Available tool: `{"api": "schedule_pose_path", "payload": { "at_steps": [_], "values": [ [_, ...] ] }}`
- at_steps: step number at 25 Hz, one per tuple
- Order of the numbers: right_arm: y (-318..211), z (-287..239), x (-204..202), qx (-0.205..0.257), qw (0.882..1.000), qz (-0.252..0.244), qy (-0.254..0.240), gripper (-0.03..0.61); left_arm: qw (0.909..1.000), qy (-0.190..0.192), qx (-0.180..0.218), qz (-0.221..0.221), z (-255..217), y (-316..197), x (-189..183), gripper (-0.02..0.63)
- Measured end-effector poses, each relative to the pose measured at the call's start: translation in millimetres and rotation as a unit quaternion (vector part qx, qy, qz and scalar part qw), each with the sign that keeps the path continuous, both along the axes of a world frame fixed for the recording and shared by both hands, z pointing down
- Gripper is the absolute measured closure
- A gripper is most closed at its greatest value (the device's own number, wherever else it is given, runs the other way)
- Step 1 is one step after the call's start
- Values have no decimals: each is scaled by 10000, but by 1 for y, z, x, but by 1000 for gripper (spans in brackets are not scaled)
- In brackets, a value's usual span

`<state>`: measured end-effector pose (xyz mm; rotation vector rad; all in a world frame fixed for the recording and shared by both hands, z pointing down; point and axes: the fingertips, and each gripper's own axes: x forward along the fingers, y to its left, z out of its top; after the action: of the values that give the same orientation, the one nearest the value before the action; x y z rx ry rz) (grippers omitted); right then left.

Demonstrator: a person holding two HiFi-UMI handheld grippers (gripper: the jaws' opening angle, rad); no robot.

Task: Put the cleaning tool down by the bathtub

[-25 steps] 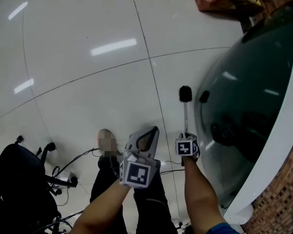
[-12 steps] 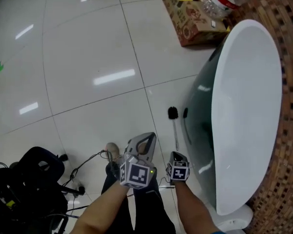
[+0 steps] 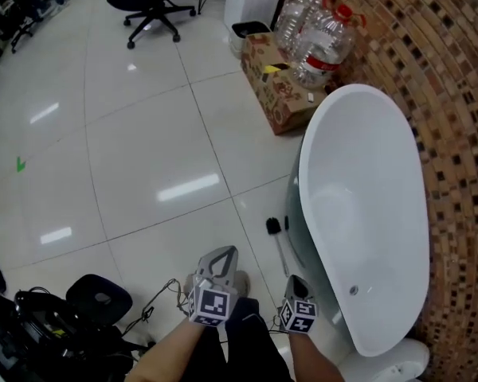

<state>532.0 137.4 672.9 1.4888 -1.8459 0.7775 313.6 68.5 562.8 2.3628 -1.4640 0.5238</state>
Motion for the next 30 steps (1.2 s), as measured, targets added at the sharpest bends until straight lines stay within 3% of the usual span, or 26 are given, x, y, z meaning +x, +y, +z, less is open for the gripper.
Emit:
{"api": "schedule_pose_path", "payload": {
  "at_steps": [6,11,16,24,30],
  "values": [
    [-22,-135,1,1052,9939,157,-292,554,9999,59,55,113,-83,22,-3,617],
    [-41,-262,-14,2024,9774,2,-606,552,9988,207,411,181,-166,23,-7,618],
    [-35,-366,-24,2606,9628,-176,-689,552,9974,334,599,219,-247,29,-15,617],
    [-17,-486,-40,3404,9343,-185,-1041,552,9932,603,959,258,-348,65,-32,618],
    [-19,-530,-59,3775,9187,-373,-1100,554,9884,697,1347,33,-394,59,-53,618]
  ]
}}
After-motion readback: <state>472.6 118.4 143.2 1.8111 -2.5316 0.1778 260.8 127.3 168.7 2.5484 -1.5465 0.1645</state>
